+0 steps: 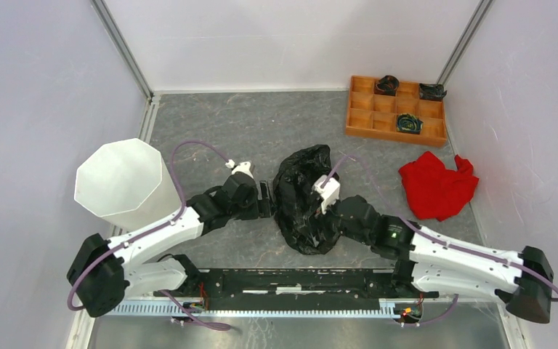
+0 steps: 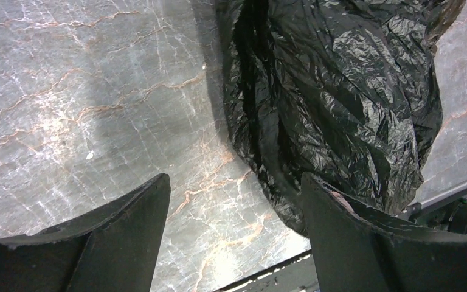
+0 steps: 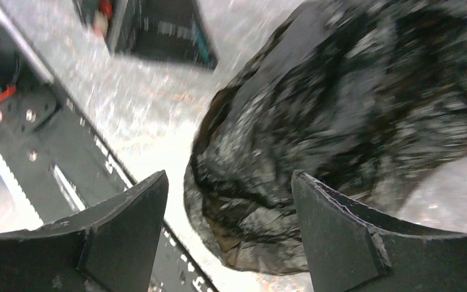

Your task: Put the trash bags into the trash bin

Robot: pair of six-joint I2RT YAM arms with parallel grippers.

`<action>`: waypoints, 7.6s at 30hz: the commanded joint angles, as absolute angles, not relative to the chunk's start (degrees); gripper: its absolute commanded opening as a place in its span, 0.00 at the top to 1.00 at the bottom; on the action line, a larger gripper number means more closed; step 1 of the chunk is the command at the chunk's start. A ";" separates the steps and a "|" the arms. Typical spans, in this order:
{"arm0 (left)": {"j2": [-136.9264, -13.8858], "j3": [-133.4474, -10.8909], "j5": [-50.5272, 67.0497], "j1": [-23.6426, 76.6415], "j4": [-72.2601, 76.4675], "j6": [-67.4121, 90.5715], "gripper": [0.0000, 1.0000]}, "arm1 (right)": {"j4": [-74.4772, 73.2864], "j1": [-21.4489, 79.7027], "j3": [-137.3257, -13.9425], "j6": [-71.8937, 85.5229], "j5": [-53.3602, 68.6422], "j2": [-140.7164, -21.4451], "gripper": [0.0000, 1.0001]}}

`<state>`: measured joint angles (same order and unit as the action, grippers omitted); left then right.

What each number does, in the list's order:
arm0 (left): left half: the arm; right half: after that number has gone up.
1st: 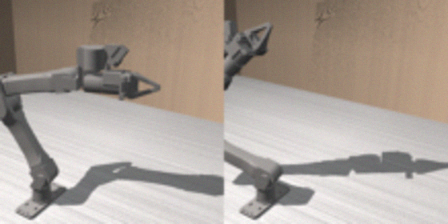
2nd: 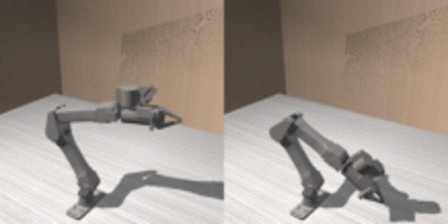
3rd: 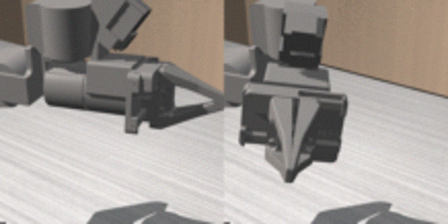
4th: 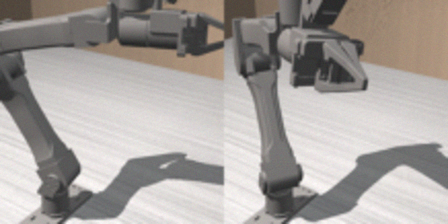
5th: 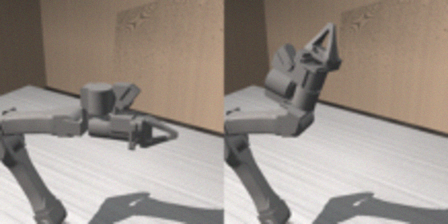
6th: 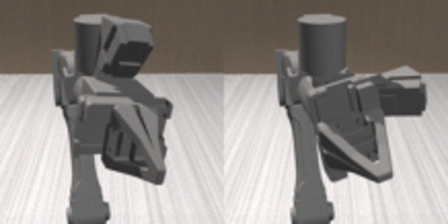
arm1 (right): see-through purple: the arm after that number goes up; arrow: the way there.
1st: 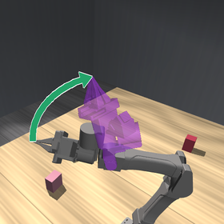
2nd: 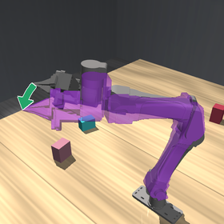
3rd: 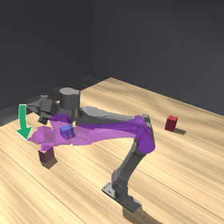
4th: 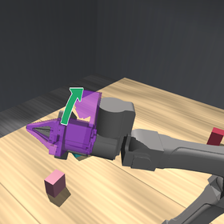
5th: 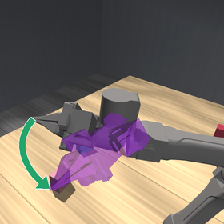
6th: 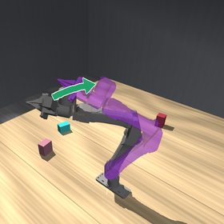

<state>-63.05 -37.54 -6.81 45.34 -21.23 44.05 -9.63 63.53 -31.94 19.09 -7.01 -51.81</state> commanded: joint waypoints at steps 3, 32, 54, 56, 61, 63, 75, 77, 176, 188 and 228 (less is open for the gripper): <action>-66.15 -39.64 -7.10 44.98 -14.70 45.18 0.20 | -17.19 54.89 -39.56 16.05 -21.51 -49.42 0.21; -89.45 -44.68 0.97 37.20 6.00 44.12 0.49 | 8.90 31.07 -41.91 10.20 -2.10 -83.51 0.95; -60.93 -71.15 -12.04 37.16 -24.58 29.93 0.98 | -15.99 31.44 -66.91 5.86 -3.89 -67.27 1.00; -57.16 -73.51 -9.57 37.18 -24.67 30.46 0.98 | -12.99 31.51 -67.10 6.97 1.17 -61.94 1.00; -51.62 -64.93 -11.02 37.18 -25.84 35.14 0.98 | -4.39 31.46 -52.98 11.38 5.99 -52.29 1.00; -51.21 -58.19 -12.52 37.18 -28.24 37.74 0.98 | -5.59 31.55 -44.73 12.96 4.51 -51.87 1.00; -42.04 -52.34 -17.02 37.12 -37.06 36.77 0.98 | -18.27 31.48 -47.53 9.83 -0.28 -45.58 1.00; -41.81 -57.41 -14.92 37.09 -36.94 36.01 0.98 | -19.44 31.52 -52.62 9.79 2.63 -45.82 1.00; -69.53 -67.44 -3.27 50.10 -41.41 19.49 0.24 | -19.47 27.76 -63.54 3.38 27.35 -62.26 0.99; -70.19 -62.43 8.16 50.60 -30.08 23.93 0.24 | -17.77 27.74 -64.79 4.38 26.90 -64.11 1.00; -64.09 -64.65 -14.12 50.84 -23.75 33.14 0.98 | -17.17 49.53 -35.30 31.20 9.24 -46.83 0.05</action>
<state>-63.75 -63.05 -14.79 50.76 -27.14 30.33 -28.49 46.57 -38.83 20.91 4.99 -49.89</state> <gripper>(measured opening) 0.029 0.949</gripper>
